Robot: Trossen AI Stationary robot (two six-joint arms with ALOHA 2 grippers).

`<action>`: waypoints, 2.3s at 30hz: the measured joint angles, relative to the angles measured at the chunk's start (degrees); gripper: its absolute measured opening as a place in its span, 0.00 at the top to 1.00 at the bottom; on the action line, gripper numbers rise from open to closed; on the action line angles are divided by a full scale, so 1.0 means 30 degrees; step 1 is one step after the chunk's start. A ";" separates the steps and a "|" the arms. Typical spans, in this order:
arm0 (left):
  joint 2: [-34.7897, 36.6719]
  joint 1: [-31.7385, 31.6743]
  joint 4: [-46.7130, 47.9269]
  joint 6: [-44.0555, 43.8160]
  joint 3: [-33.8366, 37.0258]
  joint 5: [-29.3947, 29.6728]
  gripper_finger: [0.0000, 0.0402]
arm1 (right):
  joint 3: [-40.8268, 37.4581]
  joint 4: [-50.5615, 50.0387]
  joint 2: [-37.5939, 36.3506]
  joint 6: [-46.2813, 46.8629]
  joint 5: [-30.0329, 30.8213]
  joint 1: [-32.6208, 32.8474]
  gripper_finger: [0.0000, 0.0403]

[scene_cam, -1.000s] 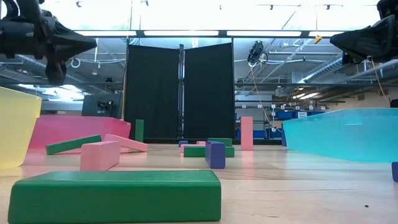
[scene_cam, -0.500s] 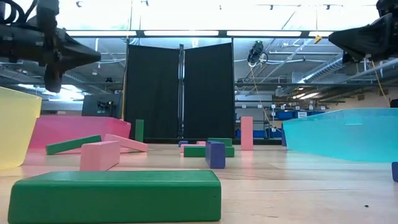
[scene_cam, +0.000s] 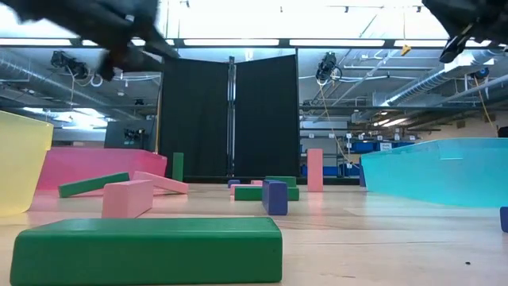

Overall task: Sort blocks
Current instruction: Put the green block into the blue bin

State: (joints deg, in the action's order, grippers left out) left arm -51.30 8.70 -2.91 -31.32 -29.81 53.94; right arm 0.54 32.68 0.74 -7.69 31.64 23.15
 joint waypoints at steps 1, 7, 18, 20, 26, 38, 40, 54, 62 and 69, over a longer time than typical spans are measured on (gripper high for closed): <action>-0.0960 -0.0963 0.1807 -0.0987 -0.1027 -0.0936 0.42 | 0.0000 -0.0050 0.0005 0.0097 0.0113 -0.0162 0.93; -0.6407 -0.5619 0.8038 -0.3251 -0.6336 -0.5643 0.34 | 0.0000 -0.0426 0.0000 0.1428 0.0154 -0.0853 0.93; -1.2417 -1.0298 1.5735 -0.1923 -1.2933 -0.9680 0.32 | 0.0000 -0.1312 0.0003 0.4092 0.0116 -0.0997 0.93; -1.3191 -1.0740 1.6127 -0.1250 -1.3359 -1.0396 0.32 | 0.0000 -0.1383 0.0006 0.4207 0.0102 -0.0997 0.93; -1.4073 -1.1298 1.6151 -0.0688 -1.3482 -1.0733 0.30 | 0.0000 -0.1384 0.0006 0.4229 0.0087 -0.0997 0.93; -1.4073 -1.2019 1.6599 -0.0856 -1.2335 -1.0732 0.22 | 0.0000 -0.1487 0.0006 0.4229 0.0080 -0.0997 0.93; -1.4073 -1.2080 1.6323 -0.0856 -1.2179 -1.0741 0.22 | 0.0000 -0.1490 0.0006 0.4229 0.0080 -0.0997 0.93; -1.5385 -1.2425 1.4702 -0.0921 -1.1456 -1.1407 0.22 | 0.0000 -0.1514 0.0006 0.4220 0.0079 -0.0997 0.93; -1.6299 -1.2411 1.4209 -0.0975 -1.1464 -1.1528 0.24 | 0.0000 -0.1518 0.0006 0.4222 0.0080 -0.0997 0.93; -1.6317 -1.2440 1.4182 -0.1082 -1.1464 -1.1149 0.41 | 0.0000 -0.1511 -0.0001 0.4200 0.0080 -0.0997 0.93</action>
State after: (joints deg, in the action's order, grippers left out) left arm -100.25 -28.62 39.64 -34.57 -64.20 20.49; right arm 0.54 28.14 0.73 4.91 31.88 20.16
